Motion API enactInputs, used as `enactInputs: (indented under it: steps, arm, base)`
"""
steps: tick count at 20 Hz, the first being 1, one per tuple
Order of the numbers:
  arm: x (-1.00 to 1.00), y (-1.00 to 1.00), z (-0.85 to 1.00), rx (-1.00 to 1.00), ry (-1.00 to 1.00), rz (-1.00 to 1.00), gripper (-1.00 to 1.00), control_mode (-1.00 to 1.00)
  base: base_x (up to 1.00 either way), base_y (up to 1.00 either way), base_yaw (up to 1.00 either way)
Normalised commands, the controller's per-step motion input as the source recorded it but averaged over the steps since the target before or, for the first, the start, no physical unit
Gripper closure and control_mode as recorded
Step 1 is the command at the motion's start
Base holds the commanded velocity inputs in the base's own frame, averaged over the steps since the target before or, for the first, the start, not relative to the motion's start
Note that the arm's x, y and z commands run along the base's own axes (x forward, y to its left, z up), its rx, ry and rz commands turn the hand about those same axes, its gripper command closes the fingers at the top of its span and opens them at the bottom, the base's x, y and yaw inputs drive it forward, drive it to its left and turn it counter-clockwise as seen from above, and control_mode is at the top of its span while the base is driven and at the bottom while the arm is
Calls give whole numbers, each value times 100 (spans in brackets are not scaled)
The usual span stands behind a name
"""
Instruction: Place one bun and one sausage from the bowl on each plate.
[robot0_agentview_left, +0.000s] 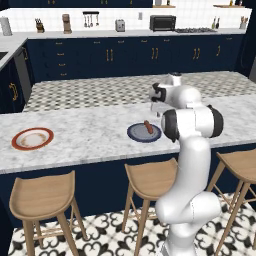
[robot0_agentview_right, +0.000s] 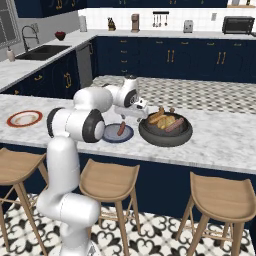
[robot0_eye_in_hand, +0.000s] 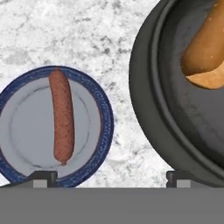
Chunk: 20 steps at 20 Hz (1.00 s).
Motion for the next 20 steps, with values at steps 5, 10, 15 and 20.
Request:
enactInputs:
  steps: [5, 10, 15, 20]
  arm:
    - [32, -37, 6, 7, 0, -13, -100, -100]
    - [21, -34, 0, 1, 0, -1, -100, -100]
    - [33, -2, 0, 0, 0, 0, -100, -100]
    - [39, -10, -2, 0, 0, 0, -100, -100]
  base:
    - [0, 0, 0]
    - [0, 0, 0]
    - [0, 0, 0]
    - [0, 0, 0]
